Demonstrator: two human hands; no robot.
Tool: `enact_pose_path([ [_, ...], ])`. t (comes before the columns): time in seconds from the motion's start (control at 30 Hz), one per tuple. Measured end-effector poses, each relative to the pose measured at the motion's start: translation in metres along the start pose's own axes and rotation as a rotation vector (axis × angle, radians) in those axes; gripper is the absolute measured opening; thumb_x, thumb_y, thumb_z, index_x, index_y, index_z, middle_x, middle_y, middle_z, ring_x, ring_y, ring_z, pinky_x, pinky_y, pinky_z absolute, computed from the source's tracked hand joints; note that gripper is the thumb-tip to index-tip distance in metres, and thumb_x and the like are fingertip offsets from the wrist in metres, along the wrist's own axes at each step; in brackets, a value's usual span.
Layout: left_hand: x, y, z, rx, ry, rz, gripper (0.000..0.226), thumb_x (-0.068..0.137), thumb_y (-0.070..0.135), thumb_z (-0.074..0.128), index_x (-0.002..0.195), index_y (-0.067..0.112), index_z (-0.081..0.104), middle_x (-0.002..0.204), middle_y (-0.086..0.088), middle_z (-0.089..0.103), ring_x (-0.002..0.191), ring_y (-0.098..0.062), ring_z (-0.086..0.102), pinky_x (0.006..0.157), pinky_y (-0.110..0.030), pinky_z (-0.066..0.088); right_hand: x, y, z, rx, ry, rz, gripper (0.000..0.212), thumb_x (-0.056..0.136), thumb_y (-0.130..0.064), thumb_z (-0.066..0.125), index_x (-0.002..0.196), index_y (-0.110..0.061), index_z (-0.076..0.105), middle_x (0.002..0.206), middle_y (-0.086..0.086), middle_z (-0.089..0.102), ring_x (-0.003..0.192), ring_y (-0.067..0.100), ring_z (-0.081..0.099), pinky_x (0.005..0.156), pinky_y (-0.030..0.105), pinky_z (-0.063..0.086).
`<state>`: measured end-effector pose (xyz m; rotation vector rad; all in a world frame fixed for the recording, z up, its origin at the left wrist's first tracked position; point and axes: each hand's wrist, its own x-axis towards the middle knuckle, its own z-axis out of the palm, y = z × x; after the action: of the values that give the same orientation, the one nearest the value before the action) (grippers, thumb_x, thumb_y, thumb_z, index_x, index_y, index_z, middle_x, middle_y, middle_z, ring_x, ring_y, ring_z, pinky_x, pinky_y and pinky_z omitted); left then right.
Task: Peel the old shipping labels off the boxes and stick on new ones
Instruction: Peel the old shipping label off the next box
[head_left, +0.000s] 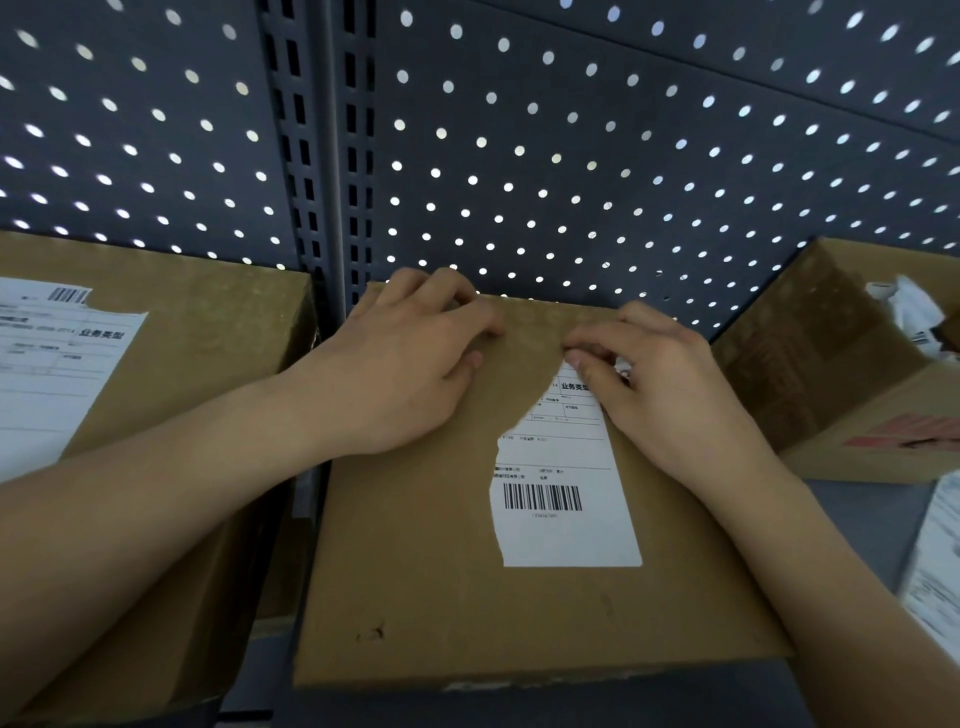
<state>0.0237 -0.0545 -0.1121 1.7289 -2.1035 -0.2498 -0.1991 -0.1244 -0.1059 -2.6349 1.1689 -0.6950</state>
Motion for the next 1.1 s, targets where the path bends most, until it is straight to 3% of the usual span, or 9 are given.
enact_pose_path([
  [0.2, -0.0004, -0.0002, -0.0007, -0.003, -0.007, -0.001, 0.034, 0.097, 0.033, 0.043, 0.131, 0.035, 0.049, 0.131, 0.013, 0.042, 0.122, -0.015, 0.033, 0.110, -0.041, 0.029, 0.0031, -0.0021, 0.0018, -0.093, -0.009, -0.048, 0.012, 0.095, -0.011, 0.061, 0.100, -0.010, 0.072, 0.089, 0.002, 0.057, 0.082, 0.023, 0.056, 0.073, 0.025, 0.043],
  [0.33, -0.0004, -0.0003, 0.0001, -0.008, 0.001, 0.002, 0.034, 0.097, 0.032, 0.044, 0.130, 0.035, 0.050, 0.130, 0.013, 0.042, 0.122, -0.015, 0.033, 0.110, -0.041, 0.030, 0.0080, -0.0043, 0.0044, -0.181, -0.059, -0.065, 0.011, 0.096, -0.008, 0.054, 0.096, -0.010, 0.066, 0.088, 0.002, 0.052, 0.080, 0.029, 0.054, 0.065, 0.041, 0.051],
  [0.53, -0.0001, -0.0007, 0.0003, -0.014, 0.007, 0.007, 0.034, 0.097, 0.030, 0.045, 0.130, 0.035, 0.050, 0.131, 0.013, 0.043, 0.122, -0.014, 0.033, 0.110, -0.040, 0.029, 0.0099, -0.0070, 0.0042, -0.208, -0.106, -0.043, 0.028, 0.086, 0.010, 0.054, 0.091, -0.016, 0.061, 0.086, -0.002, 0.047, 0.078, 0.027, 0.051, 0.060, 0.034, 0.047],
  [0.63, 0.0003, -0.0019, 0.0003, -0.015, 0.007, 0.008, 0.035, 0.097, 0.031, 0.045, 0.131, 0.035, 0.050, 0.130, 0.013, 0.042, 0.121, -0.014, 0.032, 0.110, -0.039, 0.029, 0.0061, -0.0073, 0.0029, -0.177, -0.083, -0.041, 0.022, 0.090, 0.005, 0.054, 0.092, -0.016, 0.060, 0.087, -0.004, 0.046, 0.076, 0.022, 0.050, 0.061, 0.036, 0.047],
  [0.7, 0.0002, -0.0022, 0.0011, -0.015, 0.017, 0.013, 0.034, 0.097, 0.030, 0.046, 0.131, 0.035, 0.050, 0.130, 0.013, 0.043, 0.121, -0.014, 0.033, 0.109, -0.039, 0.029, 0.0025, -0.0073, 0.0009, -0.111, -0.051, -0.027, 0.014, 0.096, -0.008, 0.054, 0.101, -0.016, 0.064, 0.090, -0.004, 0.050, 0.084, 0.019, 0.052, 0.069, 0.030, 0.043],
  [0.8, 0.0002, -0.0016, 0.0007, -0.011, 0.016, 0.013, 0.035, 0.097, 0.031, 0.046, 0.131, 0.035, 0.050, 0.129, 0.013, 0.043, 0.121, -0.014, 0.033, 0.109, -0.039, 0.029, 0.0013, -0.0058, -0.0002, -0.090, -0.053, -0.005, 0.019, 0.098, -0.021, 0.057, 0.113, -0.018, 0.067, 0.094, -0.005, 0.053, 0.094, 0.016, 0.052, 0.076, 0.023, 0.038],
  [0.93, -0.0002, -0.0011, -0.0004, -0.014, 0.015, 0.012, 0.034, 0.097, 0.030, 0.047, 0.131, 0.034, 0.051, 0.130, 0.012, 0.043, 0.122, -0.015, 0.033, 0.109, -0.039, 0.029, 0.0014, -0.0033, 0.0014, -0.085, -0.024, -0.050, 0.012, 0.096, -0.015, 0.060, 0.102, -0.015, 0.071, 0.090, -0.006, 0.052, 0.086, 0.019, 0.053, 0.074, 0.019, 0.036],
  [1.1, 0.0002, 0.0002, -0.0006, -0.015, -0.002, 0.004, 0.035, 0.097, 0.031, 0.046, 0.131, 0.034, 0.050, 0.131, 0.012, 0.042, 0.124, -0.015, 0.032, 0.111, -0.039, 0.028, 0.0053, -0.0040, 0.0033, -0.117, -0.014, -0.077, 0.013, 0.096, -0.007, 0.057, 0.096, -0.008, 0.070, 0.085, -0.001, 0.051, 0.074, 0.020, 0.053, 0.064, 0.035, 0.048],
])
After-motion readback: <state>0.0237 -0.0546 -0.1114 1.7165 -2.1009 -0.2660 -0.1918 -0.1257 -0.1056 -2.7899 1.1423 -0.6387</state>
